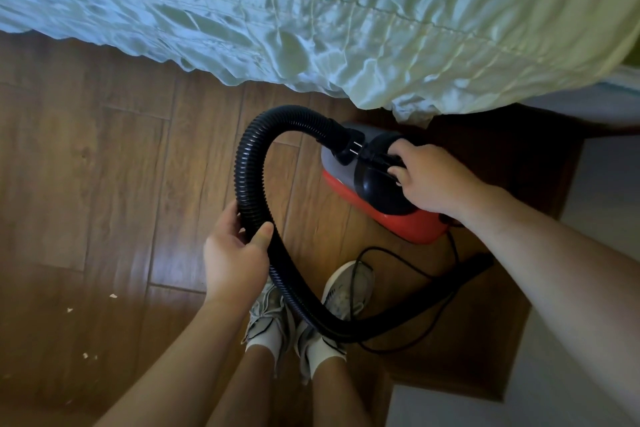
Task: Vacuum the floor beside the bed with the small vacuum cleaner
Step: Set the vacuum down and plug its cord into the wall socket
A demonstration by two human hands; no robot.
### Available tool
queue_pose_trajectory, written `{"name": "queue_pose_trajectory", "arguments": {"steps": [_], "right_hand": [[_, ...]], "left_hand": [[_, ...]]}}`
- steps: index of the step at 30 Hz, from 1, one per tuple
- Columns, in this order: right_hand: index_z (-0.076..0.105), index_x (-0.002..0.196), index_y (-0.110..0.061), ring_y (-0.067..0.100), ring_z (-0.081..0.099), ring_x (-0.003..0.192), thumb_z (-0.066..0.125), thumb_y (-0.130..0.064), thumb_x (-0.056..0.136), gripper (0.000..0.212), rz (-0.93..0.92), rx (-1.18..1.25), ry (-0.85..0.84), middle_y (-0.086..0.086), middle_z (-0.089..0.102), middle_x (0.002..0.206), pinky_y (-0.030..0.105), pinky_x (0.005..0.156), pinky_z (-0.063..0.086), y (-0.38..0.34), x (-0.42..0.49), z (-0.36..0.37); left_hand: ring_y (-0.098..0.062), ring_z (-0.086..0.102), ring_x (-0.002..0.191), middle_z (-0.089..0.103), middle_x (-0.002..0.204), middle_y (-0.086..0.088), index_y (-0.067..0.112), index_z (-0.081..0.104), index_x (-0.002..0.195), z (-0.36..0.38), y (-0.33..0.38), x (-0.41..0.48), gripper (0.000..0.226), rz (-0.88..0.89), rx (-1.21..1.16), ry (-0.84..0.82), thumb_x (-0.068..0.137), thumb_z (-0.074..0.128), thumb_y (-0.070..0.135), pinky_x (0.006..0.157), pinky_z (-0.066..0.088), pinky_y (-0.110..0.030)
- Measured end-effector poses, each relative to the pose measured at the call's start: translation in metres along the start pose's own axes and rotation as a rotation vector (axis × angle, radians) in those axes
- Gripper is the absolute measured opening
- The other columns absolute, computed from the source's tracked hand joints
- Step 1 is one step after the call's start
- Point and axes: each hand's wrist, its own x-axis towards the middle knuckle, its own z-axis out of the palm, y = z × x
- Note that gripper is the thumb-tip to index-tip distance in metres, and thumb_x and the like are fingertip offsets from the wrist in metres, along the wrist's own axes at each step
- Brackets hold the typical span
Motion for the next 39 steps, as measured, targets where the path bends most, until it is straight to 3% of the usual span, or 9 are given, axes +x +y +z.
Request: {"name": "queue_pose_trajectory", "arguments": {"steps": [3,7,13,18,24,31,36,39], "right_hand": [[0.047,0.137,-0.022,0.028,0.063,0.1,0.052,-0.017,0.1,0.038,-0.058,0.063,0.062,0.006,0.065,0.114,0.048,0.08,0.055,0.0,-0.003,0.002],[0.055,0.133,-0.016,0.022,0.062,0.111,0.047,-0.009,0.1,0.034,-0.106,0.014,0.113,0.007,0.062,0.12,0.046,0.084,0.055,-0.001,-0.006,0.008],[0.056,0.13,-0.02,0.015,0.066,0.104,0.048,-0.008,0.101,0.032,-0.091,0.029,0.22,0.002,0.06,0.122,0.04,0.074,0.056,-0.001,-0.012,0.017],[0.056,0.122,-0.018,0.03,0.063,0.096,0.047,-0.019,0.102,0.021,-0.017,0.053,0.24,0.004,0.058,0.123,0.049,0.078,0.054,-0.005,-0.013,0.019],[0.061,0.11,-0.011,0.02,0.056,0.105,0.054,-0.014,0.099,0.013,0.048,0.166,0.359,0.002,0.053,0.112,0.024,0.086,0.041,-0.007,-0.027,0.01],[0.06,0.114,-0.015,0.013,0.054,0.099,0.058,-0.017,0.098,0.017,0.177,0.314,0.41,-0.006,0.054,0.107,0.026,0.084,0.044,-0.001,-0.07,-0.013],[0.063,0.112,-0.015,0.016,0.059,0.094,0.061,-0.017,0.096,0.016,0.272,0.404,0.461,-0.004,0.059,0.103,0.028,0.081,0.046,0.011,-0.104,-0.029],[0.063,0.114,-0.016,0.011,0.058,0.083,0.062,-0.019,0.096,0.018,0.326,0.456,0.496,-0.005,0.06,0.101,0.022,0.074,0.044,0.018,-0.123,-0.04]], "left_hand": [[-0.01,0.07,0.096,0.071,0.103,0.009,0.027,0.063,0.124,-0.002,0.001,0.0,0.037,0.013,-0.002,-0.008,0.095,0.065,0.004,0.08,0.061,-0.029],[-0.005,0.071,0.093,0.072,0.105,0.008,0.024,0.062,0.132,-0.007,-0.002,-0.001,0.042,0.012,0.011,-0.015,0.095,0.065,0.004,0.079,0.061,-0.028],[-0.006,0.071,0.092,0.072,0.102,0.009,0.026,0.063,0.128,-0.009,-0.007,-0.005,0.039,0.017,0.03,-0.019,0.096,0.065,0.006,0.079,0.062,-0.031],[-0.01,0.071,0.094,0.072,0.101,0.009,0.026,0.063,0.129,-0.008,-0.009,-0.008,0.038,0.008,0.038,-0.014,0.096,0.065,0.007,0.081,0.063,-0.036],[-0.011,0.071,0.095,0.072,0.104,0.007,0.024,0.06,0.136,-0.012,-0.001,-0.017,0.044,-0.001,0.035,-0.009,0.096,0.065,0.007,0.08,0.062,-0.033],[-0.011,0.07,0.094,0.071,0.105,0.008,0.024,0.059,0.135,-0.019,0.018,-0.027,0.042,0.031,0.108,-0.034,0.095,0.067,0.013,0.079,0.06,-0.033],[-0.009,0.06,0.117,0.06,0.133,0.011,0.026,0.042,0.151,-0.023,0.031,-0.033,0.067,0.069,0.195,-0.05,0.092,0.071,0.014,0.083,0.053,-0.025],[-0.013,0.051,0.13,0.048,0.149,0.008,0.027,0.032,0.156,-0.023,0.04,-0.039,0.079,0.095,0.279,-0.046,0.091,0.074,0.016,0.096,0.051,-0.033]]}}
